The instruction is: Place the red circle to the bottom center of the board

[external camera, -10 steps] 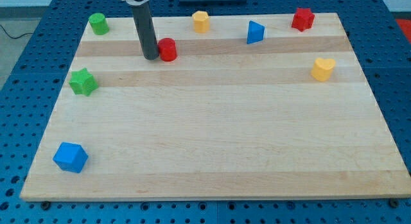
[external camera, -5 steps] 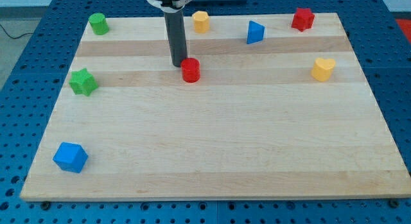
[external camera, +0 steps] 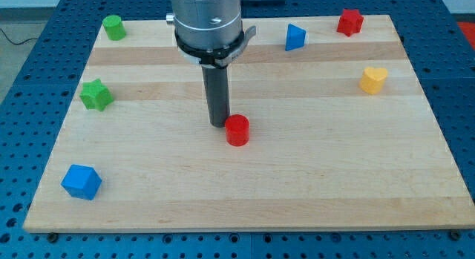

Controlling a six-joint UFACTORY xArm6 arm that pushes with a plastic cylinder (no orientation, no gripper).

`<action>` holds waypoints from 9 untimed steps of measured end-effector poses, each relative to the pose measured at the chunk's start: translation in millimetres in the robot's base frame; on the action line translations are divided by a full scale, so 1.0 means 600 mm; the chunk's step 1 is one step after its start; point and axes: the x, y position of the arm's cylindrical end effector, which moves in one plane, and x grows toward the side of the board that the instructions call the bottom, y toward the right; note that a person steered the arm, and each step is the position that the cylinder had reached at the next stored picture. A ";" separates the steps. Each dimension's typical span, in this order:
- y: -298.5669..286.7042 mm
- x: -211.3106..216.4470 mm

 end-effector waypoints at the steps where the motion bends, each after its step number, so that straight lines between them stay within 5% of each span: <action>1: 0.017 -0.043; 4: 0.026 0.089; 9: 0.026 0.204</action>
